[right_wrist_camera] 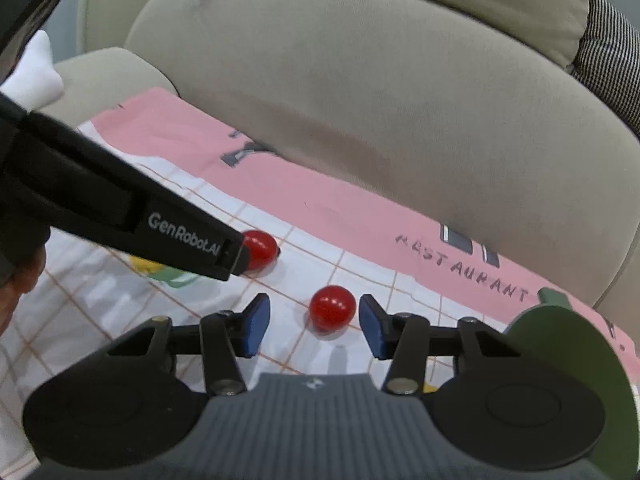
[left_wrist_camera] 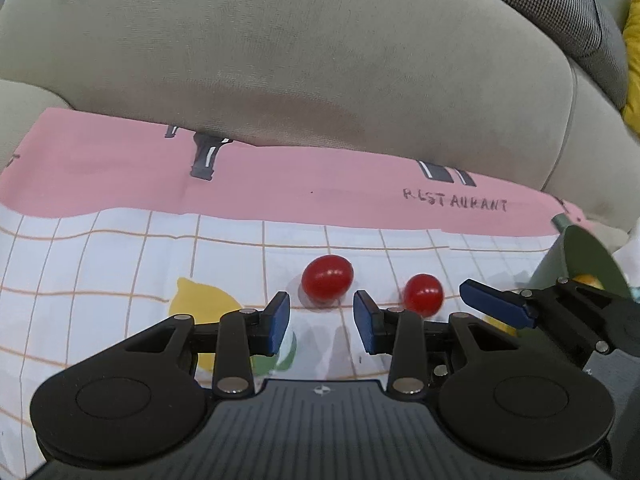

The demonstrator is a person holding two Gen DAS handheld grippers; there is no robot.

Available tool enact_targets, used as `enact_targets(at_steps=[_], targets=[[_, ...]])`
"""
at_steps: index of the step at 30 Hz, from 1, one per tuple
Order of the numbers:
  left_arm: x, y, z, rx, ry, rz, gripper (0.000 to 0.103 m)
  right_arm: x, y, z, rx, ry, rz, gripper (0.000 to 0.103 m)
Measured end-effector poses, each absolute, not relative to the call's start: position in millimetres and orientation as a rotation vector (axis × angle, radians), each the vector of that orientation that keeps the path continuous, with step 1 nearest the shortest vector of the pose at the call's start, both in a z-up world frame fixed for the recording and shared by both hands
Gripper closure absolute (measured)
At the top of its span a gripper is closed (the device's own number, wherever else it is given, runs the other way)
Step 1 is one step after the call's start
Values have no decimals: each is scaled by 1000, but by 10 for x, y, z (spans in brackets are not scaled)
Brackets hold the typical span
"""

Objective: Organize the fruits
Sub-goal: 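Grasp a red cherry tomato with the right tool while the left tool grasps the other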

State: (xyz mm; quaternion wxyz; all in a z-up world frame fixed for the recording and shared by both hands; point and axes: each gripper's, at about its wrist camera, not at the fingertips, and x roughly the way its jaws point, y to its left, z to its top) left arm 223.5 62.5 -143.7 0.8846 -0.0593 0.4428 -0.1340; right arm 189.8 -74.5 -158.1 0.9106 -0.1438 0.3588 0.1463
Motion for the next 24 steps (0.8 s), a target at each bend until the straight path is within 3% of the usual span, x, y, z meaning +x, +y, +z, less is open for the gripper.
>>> enact_targets(at_steps=[6, 15, 24], targets=[[2340, 525, -1512, -82, 911, -294, 60, 2015, -738, -1703, -281, 764, 284, 63], [2403, 421, -1612, -25, 896, -306, 59, 2135, -768, -1792, -275, 766, 243, 63], [2379, 395, -1595, -9, 890, -309, 70, 2166, -750, -1811, -274, 765, 249, 77]])
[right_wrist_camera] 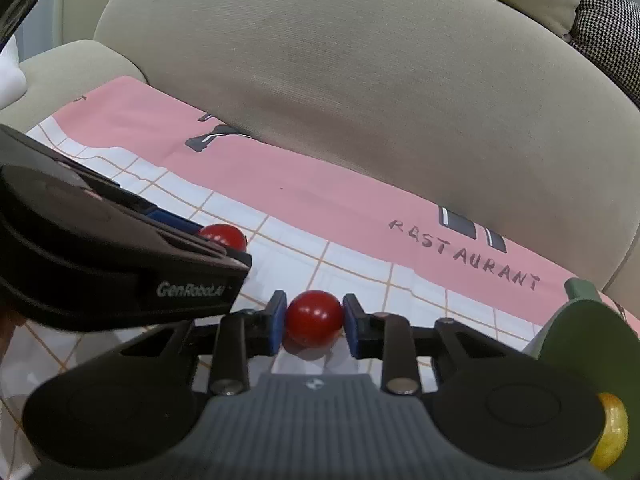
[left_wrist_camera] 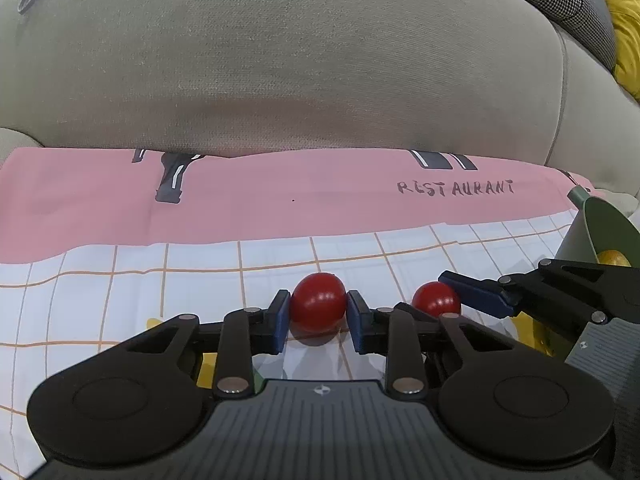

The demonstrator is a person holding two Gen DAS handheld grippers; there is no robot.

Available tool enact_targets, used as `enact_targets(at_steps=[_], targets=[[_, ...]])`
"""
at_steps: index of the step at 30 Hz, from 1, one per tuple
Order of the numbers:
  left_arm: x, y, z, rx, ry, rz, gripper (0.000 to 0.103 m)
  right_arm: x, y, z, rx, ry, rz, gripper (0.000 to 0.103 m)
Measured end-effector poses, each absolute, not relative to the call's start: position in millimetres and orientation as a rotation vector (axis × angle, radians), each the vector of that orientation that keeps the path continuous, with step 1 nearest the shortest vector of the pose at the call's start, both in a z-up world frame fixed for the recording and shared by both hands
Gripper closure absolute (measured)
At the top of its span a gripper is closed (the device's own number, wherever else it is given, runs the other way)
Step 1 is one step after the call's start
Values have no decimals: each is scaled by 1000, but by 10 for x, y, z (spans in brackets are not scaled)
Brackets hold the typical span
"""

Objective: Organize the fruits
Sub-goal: 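Grasp a red cherry tomato with the right tool while the left tool grasps the other, then carry both cherry tomatoes over the colander and open both tools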

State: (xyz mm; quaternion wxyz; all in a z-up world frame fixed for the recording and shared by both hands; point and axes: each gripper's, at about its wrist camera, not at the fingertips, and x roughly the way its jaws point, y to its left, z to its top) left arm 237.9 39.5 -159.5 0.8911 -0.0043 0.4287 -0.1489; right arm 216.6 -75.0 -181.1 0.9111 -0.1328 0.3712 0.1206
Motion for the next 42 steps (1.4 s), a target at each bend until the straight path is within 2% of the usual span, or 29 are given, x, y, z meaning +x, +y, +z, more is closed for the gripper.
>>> enact_targets(at_steps=[8, 22, 34, 42], targets=[[2262, 449, -1411, -48, 863, -293, 71, 2100, -772, -1683, -265, 750, 256, 77], [1779, 477, -727, -51, 764, -288, 71, 1691, -920, -980, -207, 668, 275, 77], [1326, 143, -327, -66, 734, -368, 71, 1200, -1334, -489, -135, 618, 276, 77], [1168, -299, -183, -2, 730, -466, 71, 910, -1867, -388, -92, 651, 276, 77]])
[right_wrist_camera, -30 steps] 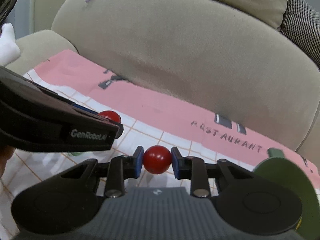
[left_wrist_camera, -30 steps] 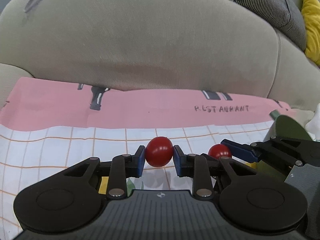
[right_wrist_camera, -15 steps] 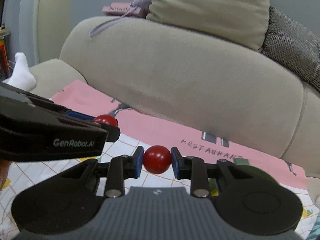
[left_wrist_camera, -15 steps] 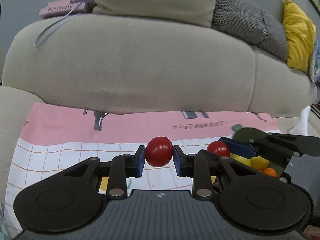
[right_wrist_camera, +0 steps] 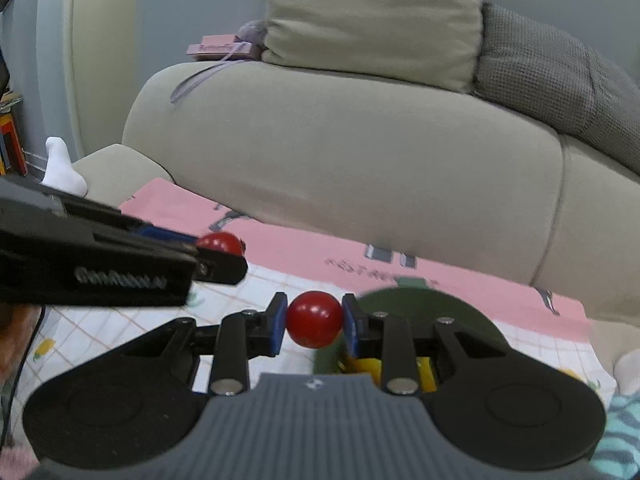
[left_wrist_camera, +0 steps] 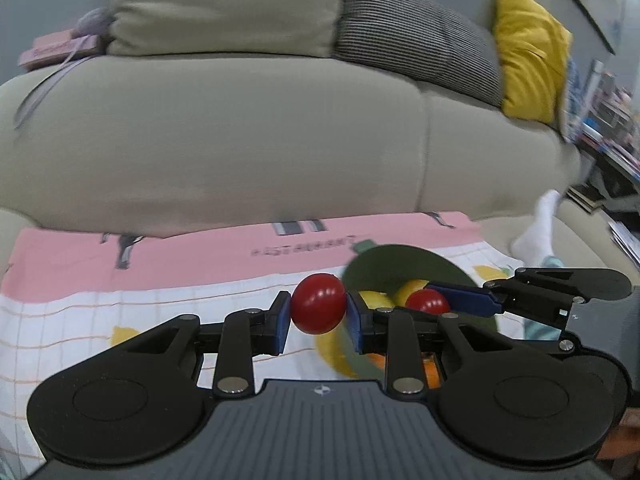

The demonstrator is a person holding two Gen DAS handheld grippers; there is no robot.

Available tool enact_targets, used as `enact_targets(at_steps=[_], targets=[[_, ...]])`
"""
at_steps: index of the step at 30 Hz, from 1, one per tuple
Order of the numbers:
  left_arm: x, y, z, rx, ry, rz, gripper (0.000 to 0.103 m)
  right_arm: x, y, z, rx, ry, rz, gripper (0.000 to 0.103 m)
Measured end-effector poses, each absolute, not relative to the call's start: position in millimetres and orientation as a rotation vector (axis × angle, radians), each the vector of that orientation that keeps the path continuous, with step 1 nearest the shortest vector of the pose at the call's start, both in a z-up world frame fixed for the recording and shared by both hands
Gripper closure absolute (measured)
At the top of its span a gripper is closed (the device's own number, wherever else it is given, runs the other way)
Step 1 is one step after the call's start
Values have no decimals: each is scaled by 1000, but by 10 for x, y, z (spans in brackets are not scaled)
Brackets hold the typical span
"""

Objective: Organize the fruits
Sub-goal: 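Carry both cherry tomatoes over the colander and open both tools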

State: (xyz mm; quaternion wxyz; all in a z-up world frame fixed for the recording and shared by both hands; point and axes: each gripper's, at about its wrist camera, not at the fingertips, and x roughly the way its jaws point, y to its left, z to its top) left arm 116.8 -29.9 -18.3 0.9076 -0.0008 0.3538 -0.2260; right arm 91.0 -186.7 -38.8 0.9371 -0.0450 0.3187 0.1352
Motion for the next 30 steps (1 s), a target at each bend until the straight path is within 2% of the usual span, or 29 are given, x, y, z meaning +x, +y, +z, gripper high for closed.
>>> enact_targets(at_steps=[9, 15, 30], targets=[[1143, -944, -232, 128, 771, -599, 70, 768, -2620, -587, -63, 741, 207, 77], [1277, -1221, -443, 109, 874, -667, 70, 820, -2961, -788, -20, 800, 180, 77], [1673, -1407, -911, 80, 1097, -643, 70, 1210, -3008, -1212, -15, 907, 328, 77]])
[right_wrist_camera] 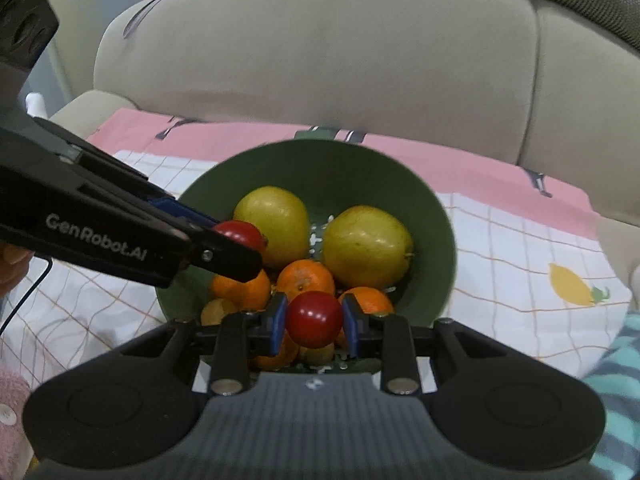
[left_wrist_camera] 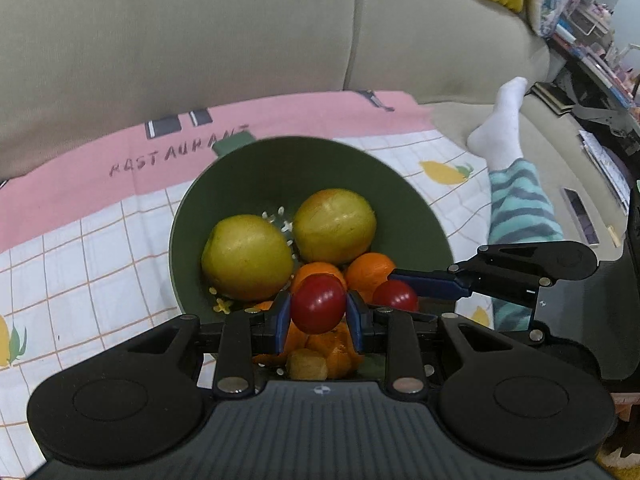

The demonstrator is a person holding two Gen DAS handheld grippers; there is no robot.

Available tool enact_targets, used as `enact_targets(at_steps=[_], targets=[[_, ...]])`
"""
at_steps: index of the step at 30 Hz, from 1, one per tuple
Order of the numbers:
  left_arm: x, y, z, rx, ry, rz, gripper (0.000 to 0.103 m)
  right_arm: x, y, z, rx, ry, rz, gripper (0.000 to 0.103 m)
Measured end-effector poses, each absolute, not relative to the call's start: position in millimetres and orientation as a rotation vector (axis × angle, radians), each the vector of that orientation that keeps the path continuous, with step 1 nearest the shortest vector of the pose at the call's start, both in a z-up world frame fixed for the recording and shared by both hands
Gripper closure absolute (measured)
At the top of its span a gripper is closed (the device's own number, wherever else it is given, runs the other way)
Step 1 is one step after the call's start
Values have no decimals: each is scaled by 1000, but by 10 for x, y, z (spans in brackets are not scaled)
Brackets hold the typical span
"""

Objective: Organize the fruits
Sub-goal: 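Carry both cherry tomatoes over the colander and open both tools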

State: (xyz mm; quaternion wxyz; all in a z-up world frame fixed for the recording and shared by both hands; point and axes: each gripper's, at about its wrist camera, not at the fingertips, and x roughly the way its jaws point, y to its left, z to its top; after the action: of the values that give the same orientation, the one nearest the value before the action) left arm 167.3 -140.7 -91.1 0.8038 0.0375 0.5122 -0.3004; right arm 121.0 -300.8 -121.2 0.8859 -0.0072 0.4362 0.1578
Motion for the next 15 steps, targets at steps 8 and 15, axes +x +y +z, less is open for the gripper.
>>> enact_targets(at_steps=[8, 15], targets=[[1702, -1522, -1019, 160, 1116, -654, 70, 1293, -2973, -1354, -48, 933, 362, 77], [1720, -1573, -1121, 185, 1142, -652, 70, 1266, -2934, -1393, -81, 919, 385, 76]])
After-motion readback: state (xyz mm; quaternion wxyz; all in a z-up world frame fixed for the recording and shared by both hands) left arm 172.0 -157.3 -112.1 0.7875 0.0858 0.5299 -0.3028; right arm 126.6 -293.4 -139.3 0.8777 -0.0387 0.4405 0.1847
